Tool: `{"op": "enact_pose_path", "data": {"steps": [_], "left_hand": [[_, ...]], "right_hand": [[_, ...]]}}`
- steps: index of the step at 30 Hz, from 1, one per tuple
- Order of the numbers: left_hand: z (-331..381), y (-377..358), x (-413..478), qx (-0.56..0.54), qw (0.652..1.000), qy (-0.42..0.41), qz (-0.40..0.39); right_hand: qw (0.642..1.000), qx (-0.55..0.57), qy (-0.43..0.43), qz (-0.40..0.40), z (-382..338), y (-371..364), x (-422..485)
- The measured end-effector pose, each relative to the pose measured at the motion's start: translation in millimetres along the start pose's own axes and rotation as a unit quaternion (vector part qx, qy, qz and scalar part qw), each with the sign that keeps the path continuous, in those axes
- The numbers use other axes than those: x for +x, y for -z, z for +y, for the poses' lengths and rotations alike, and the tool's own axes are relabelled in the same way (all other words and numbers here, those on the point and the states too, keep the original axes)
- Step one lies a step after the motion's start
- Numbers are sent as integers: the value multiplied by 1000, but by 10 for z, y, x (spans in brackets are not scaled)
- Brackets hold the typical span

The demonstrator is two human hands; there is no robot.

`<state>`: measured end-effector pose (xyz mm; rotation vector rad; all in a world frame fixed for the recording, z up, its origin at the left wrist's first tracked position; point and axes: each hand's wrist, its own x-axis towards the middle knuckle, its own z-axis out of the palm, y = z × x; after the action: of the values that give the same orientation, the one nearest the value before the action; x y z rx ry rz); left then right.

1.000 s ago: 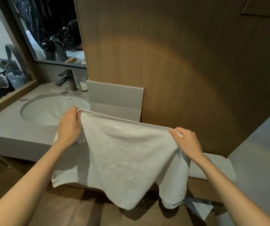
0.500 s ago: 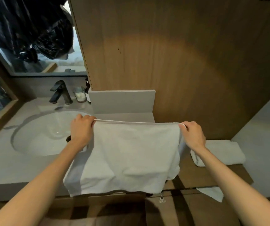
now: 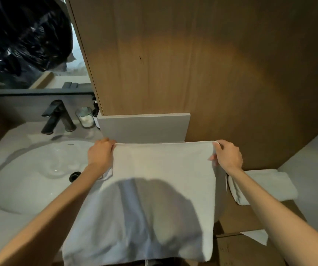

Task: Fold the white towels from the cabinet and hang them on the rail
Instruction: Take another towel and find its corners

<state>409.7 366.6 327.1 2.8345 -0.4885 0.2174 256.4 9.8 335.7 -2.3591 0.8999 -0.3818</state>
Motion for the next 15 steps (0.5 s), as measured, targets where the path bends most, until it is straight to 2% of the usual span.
{"op": "enact_pose_path", "data": {"steps": [3, 8, 13, 15], "left_hand": [[-22, -158, 216, -12, 1000, 12, -21], [-70, -408, 387, -28, 999, 24, -20], [-144, -542, 554, 63, 997, -33, -30], [-180, -601, 580, 77, 996, -41, -34]], "right_hand": [[997, 70, -35, -22, 19, -269, 327], [994, 82, -57, -41, 107, -629, 683], [989, 92, -91, -72, 144, -872, 783], [986, 87, -91, -109, 114, -931, 711]]}}
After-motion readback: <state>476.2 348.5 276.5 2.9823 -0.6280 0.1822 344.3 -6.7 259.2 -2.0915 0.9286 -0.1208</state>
